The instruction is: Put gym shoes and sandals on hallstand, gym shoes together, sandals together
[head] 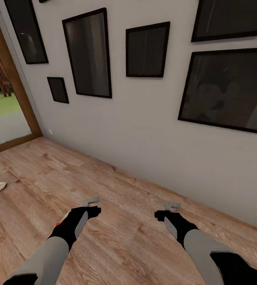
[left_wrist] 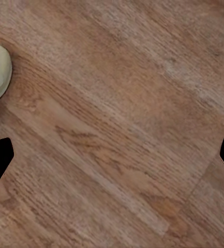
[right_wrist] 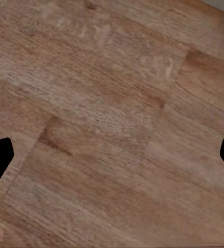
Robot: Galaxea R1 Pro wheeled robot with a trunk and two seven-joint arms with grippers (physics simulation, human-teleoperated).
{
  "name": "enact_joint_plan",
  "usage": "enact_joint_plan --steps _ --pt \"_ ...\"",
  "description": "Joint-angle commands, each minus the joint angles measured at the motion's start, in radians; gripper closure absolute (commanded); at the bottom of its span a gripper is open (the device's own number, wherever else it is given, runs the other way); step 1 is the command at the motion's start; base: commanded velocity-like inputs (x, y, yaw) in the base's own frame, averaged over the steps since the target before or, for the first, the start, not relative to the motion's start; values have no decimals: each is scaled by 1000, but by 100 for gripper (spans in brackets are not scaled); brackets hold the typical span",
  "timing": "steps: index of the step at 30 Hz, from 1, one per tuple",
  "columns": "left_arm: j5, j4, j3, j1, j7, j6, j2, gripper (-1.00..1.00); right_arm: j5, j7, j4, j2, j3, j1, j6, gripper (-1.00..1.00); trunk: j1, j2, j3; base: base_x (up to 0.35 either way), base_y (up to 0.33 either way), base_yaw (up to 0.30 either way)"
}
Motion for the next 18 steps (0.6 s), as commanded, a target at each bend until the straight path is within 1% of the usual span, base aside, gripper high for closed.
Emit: enact_joint_plan --steps 1,18 --pt "0 0 0 0 0 0 0 -100 0 0 0 0 0 0 0 -100 0 0 0 15 9 -279" --pt "0 0 0 0 0 0 0 -100 0 0 0 0 0 0 0 -100 0 0 0 4 2 -285"
